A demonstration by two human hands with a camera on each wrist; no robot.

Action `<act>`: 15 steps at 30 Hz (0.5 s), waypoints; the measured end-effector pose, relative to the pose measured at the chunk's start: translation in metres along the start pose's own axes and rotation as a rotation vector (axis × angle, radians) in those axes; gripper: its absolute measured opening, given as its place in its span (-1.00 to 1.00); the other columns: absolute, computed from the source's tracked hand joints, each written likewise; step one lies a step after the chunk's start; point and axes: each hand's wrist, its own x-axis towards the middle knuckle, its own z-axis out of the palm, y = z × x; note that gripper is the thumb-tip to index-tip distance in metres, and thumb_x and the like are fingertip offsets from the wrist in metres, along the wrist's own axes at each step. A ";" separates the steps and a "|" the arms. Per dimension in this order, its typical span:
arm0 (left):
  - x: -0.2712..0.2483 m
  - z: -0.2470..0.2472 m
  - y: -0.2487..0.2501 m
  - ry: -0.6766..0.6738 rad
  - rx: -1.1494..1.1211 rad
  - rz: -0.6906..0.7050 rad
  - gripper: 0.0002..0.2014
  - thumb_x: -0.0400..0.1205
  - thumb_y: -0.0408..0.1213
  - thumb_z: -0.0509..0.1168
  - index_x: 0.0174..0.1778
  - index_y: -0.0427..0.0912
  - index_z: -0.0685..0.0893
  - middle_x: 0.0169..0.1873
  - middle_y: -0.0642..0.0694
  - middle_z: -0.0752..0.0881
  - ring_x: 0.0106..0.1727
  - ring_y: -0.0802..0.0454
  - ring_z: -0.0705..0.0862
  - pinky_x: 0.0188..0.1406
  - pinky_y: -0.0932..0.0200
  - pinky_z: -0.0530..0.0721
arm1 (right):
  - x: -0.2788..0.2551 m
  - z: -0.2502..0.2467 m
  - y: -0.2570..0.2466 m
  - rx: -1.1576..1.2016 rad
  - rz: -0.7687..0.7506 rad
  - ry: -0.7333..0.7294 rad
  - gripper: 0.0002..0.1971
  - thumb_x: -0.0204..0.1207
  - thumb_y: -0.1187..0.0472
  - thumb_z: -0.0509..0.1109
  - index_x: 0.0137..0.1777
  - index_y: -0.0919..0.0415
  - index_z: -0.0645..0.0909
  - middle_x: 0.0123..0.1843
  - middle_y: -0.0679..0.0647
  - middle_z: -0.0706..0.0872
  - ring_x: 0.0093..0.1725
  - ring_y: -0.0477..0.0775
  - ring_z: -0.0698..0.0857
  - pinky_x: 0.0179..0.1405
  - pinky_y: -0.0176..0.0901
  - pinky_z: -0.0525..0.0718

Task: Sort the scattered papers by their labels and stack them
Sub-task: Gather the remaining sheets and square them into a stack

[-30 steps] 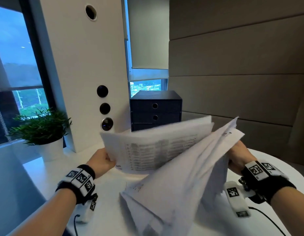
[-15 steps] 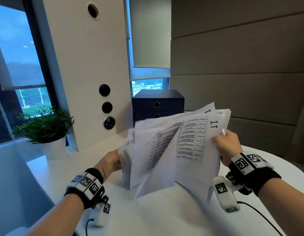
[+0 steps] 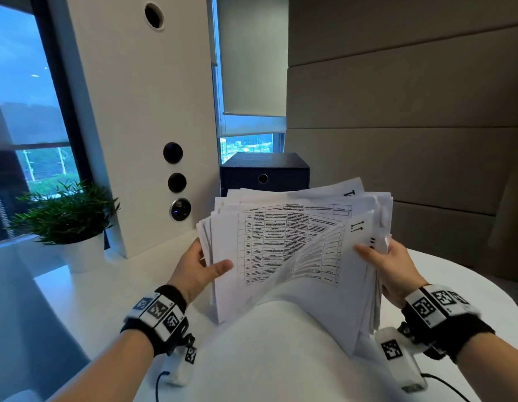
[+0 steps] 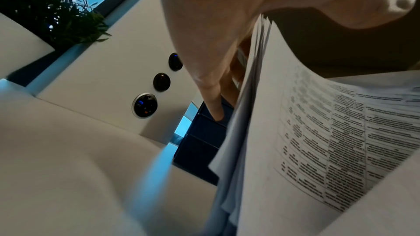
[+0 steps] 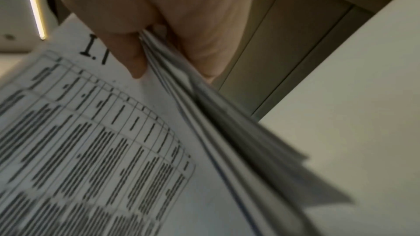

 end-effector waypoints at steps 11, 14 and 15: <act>0.040 0.008 0.068 0.074 0.193 0.113 -0.22 0.34 0.11 0.48 0.46 -0.02 0.38 0.27 -0.02 0.55 0.29 0.05 0.50 0.24 0.08 0.51 | 0.044 0.022 -0.014 -0.461 0.119 0.214 -0.87 0.46 0.49 0.30 -0.12 0.37 0.66 -0.05 0.39 0.77 -0.01 0.42 0.76 0.10 0.33 0.72; 0.043 0.006 0.073 -0.033 0.193 -0.001 0.03 0.02 0.40 0.52 0.39 0.09 0.37 0.16 -0.03 0.69 0.10 0.03 0.69 -0.03 0.06 0.71 | 0.050 0.029 -0.017 -0.541 0.187 0.275 -0.87 0.48 0.42 0.27 -0.17 0.26 0.65 -0.14 0.26 0.76 -0.07 0.32 0.75 0.06 0.20 0.75; 0.041 0.006 0.070 -0.047 0.185 -0.043 0.13 -0.12 0.50 0.48 0.37 0.10 0.37 0.09 -0.05 0.72 0.02 0.02 0.73 -0.14 0.05 0.74 | 0.052 0.030 -0.019 -0.540 0.216 0.273 -0.86 0.49 0.42 0.25 -0.15 0.27 0.64 -0.14 0.25 0.75 -0.08 0.30 0.74 0.04 0.15 0.75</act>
